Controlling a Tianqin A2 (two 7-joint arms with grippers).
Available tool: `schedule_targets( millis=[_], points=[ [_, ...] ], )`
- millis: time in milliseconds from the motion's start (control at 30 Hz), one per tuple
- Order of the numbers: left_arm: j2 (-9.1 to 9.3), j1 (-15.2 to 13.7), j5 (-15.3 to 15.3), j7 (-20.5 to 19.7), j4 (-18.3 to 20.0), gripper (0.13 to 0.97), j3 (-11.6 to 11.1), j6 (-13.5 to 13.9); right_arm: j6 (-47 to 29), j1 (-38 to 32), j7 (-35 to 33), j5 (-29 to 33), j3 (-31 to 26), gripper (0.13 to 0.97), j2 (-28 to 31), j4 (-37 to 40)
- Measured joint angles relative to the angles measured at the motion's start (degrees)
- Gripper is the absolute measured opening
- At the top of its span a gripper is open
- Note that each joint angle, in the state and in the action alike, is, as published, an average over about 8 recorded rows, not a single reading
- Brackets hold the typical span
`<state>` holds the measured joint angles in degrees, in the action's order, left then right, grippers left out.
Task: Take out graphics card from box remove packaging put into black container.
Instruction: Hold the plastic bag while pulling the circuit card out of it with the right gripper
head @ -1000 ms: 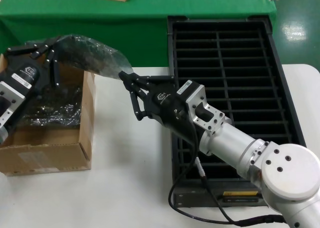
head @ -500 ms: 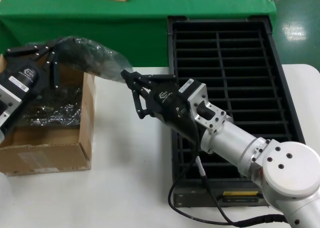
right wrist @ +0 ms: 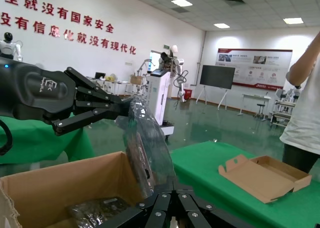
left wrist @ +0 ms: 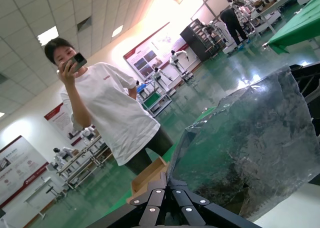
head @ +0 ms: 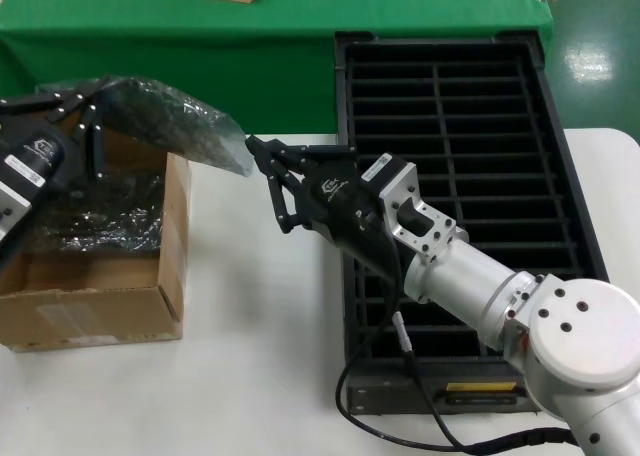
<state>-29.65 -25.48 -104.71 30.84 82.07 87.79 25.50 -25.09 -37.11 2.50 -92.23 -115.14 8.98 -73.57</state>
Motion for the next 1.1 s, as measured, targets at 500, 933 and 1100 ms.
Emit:
schedule_targets(
  millis=[500, 933, 1100],
  points=[
    [0.54, 1.02, -0.14, -0.6, 1.56, 0.139, 1.45, 0.94, -0.44, -0.27, -1.01, -0.57, 0.39, 0.134, -0.45, 0.76],
    [0.51, 0.89, -0.72, -1.62, 2.61, 0.139, 2.17, 2.16, -0.5, -0.08, -0.66, -0.38, 0.45, 0.134, -0.11, 0.56],
    [0.7, 0.57, -0.59, -1.72, 2.44, 0.139, 2.64, 2.28, -0.93, -0.04, -0.55, -0.5, 0.37, 0.134, 0.02, 0.57]
  ],
)
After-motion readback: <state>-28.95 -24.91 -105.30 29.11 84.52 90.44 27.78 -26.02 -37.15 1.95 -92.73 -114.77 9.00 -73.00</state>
